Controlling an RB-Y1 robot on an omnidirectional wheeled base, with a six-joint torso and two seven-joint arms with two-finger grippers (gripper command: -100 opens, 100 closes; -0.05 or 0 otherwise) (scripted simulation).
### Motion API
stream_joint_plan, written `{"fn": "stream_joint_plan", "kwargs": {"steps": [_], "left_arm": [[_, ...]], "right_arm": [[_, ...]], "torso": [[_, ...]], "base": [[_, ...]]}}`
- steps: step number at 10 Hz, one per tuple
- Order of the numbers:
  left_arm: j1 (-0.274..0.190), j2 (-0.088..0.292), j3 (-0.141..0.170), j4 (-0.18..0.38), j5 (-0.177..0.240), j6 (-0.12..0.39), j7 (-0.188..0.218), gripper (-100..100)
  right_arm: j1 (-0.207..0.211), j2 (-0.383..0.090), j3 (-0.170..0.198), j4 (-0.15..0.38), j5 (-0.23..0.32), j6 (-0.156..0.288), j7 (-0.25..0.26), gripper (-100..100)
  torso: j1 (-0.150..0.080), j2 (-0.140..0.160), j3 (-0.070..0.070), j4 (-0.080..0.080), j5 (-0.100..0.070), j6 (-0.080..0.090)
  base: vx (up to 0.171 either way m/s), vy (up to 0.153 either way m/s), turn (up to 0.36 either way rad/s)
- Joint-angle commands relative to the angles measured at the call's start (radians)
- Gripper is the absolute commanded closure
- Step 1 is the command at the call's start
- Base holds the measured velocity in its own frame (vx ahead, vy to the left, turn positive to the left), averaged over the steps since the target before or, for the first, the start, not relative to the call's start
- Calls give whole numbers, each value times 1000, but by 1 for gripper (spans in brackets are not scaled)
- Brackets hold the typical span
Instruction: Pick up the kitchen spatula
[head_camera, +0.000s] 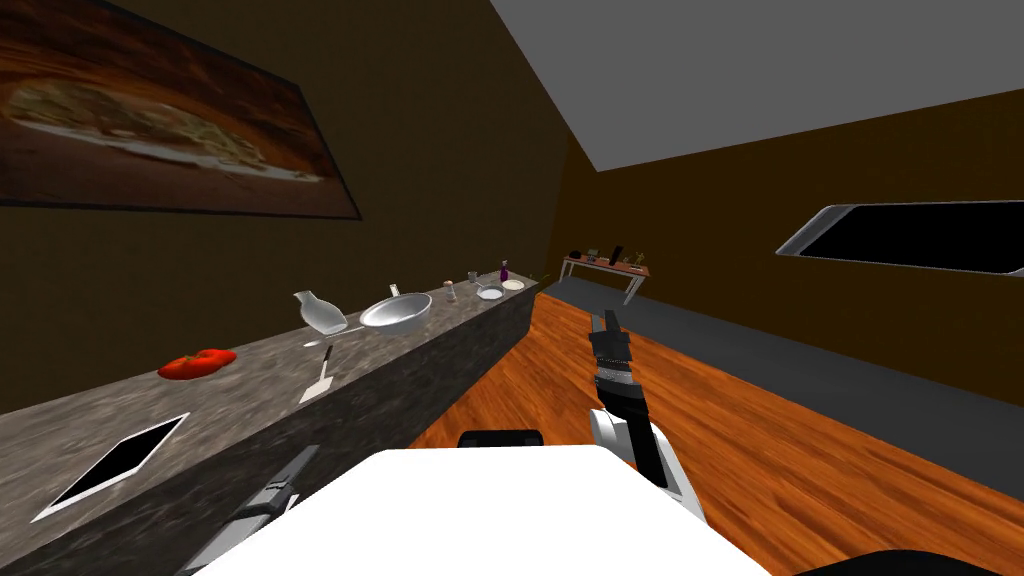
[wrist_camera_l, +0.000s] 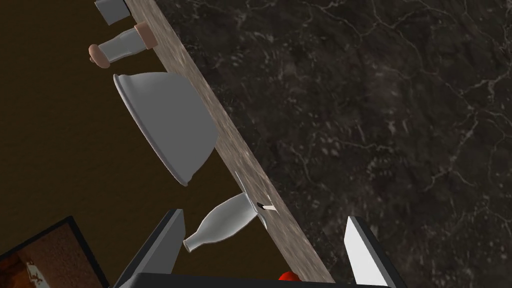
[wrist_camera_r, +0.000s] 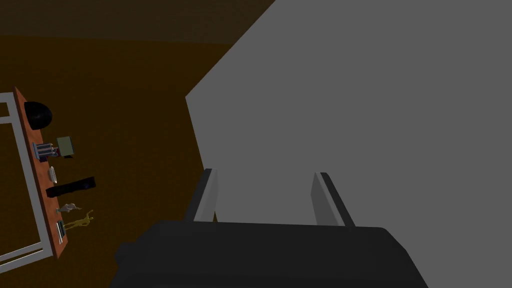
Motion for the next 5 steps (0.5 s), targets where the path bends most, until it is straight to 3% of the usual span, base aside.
{"fn": "stream_joint_plan", "kwargs": {"steps": [1,3,4,5], "left_arm": [[50,29,2,29,20,7,-4,-100],[121,81,7,56,58,41,-12,-100],[136,81,7,56,58,41,-12,-100],[176,108,9,70,78,59,-18,-100]], "right_arm": [[0,0,0,0,0,0,0,0],[0,0,0,0,0,0,0,0],[0,0,0,0,0,0,0,0],[0,0,0,0,0,0,0,0]], "torso": [[0,0,0,0,0,0],[0,-2,-1,0,0,1],[1,-3,-2,-1,0,1],[2,-2,-1,0,0,0]], "base": [[64,-30,-268],[105,-22,-342],[73,12,-111],[74,23,-217]]}}
